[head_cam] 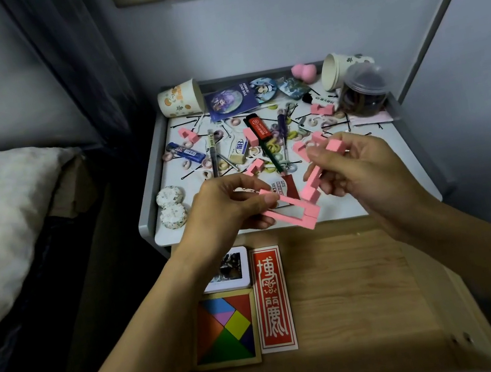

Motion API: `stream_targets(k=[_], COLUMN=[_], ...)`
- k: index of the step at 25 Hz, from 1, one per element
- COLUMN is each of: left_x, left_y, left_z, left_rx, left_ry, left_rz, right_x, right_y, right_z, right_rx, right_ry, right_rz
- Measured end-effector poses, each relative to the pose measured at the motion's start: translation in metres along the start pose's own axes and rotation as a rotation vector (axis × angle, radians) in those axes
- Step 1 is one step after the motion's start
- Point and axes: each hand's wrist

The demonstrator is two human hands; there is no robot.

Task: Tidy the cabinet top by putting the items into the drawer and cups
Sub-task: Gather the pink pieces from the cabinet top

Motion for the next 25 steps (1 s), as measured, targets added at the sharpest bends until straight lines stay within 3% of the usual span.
stream_targets(k=[7,21,25], left_x=[0.004,0.001,-0.005], left_y=[0.001,0.002,0.001], left_z=[-0.001,-0.001,-0.003], left_rx=[-0.062,-0.059,-0.065], left_ry=[0.128,0.218,0.228], left_rz=[0.037,0.014,-0.01], right_x=[0.006,0.009,0.005], right_y=[0.003,0.008,0.009], right_z=[-0.008,-0.013,-0.014], right_rx=[0.017,-0.282,-0.445], right_ry=[-0.057,0.426,0.757], right_rz=[0.054,0.07,0.151])
Point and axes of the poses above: each hand's wrist, its own y-axis away from the middle knuckle, its own x-axis out of the palm, z = x × y, and after that the axes turned 1 degree about x, right-handed
